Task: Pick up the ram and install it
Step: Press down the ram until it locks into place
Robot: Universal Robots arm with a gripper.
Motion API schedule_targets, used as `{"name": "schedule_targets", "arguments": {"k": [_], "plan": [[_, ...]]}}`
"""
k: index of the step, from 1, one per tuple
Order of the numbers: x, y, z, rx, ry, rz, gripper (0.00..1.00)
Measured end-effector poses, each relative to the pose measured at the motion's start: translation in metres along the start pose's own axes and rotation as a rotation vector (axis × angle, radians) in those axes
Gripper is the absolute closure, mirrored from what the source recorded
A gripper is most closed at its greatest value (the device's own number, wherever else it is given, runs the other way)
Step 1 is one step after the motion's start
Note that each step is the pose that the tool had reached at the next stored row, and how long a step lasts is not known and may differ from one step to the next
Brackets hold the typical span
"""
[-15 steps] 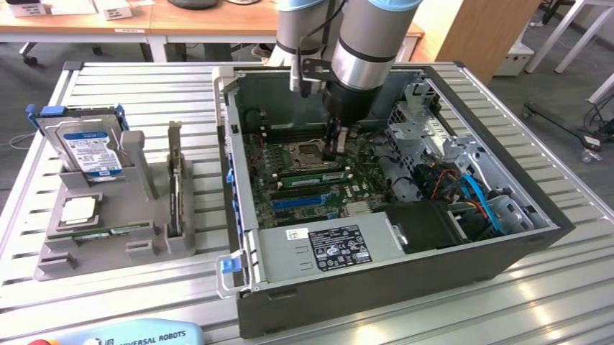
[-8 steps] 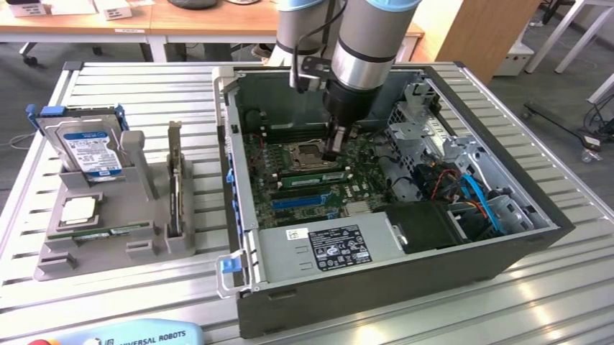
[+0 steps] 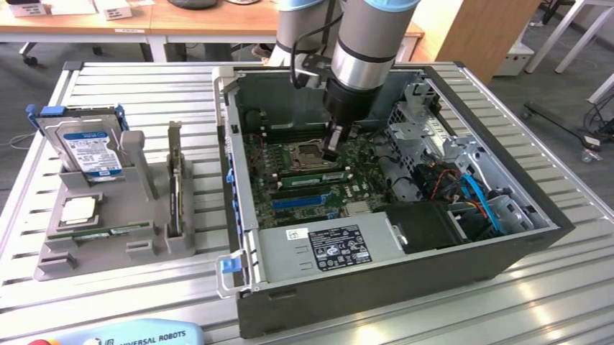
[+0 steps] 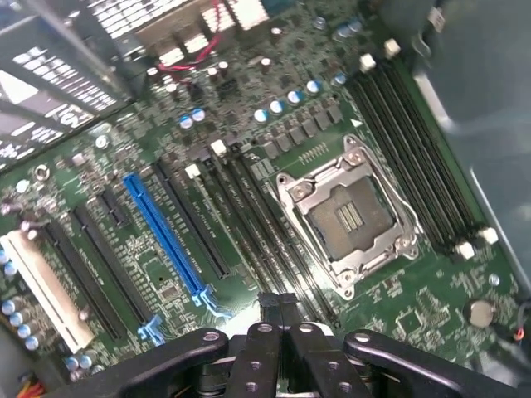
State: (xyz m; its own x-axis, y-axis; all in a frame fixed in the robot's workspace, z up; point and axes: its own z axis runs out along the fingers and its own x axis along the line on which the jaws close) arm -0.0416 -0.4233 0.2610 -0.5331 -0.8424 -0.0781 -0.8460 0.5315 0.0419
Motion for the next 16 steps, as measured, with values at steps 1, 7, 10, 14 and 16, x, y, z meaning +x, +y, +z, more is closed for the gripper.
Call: {"name": "schedule_targets", "arguments": {"k": [1, 7, 10, 14, 16], "plan": [[0.0, 0.0, 0.0, 0.0012, -0.0006, 0.015, 0.9], [0.0, 0.0, 0.0, 0.0078, -0.0041, 0.101, 0.9], [0.0, 0.0, 0.0, 0.008, -0.0041, 0.101, 0.9], [0.0001, 0.0001, -0.0001, 0.0065, -0.0028, 0.104, 0.9], [0.0, 0.0, -0.0003, 0.0021, 0.0002, 0.108, 0.9]]}}
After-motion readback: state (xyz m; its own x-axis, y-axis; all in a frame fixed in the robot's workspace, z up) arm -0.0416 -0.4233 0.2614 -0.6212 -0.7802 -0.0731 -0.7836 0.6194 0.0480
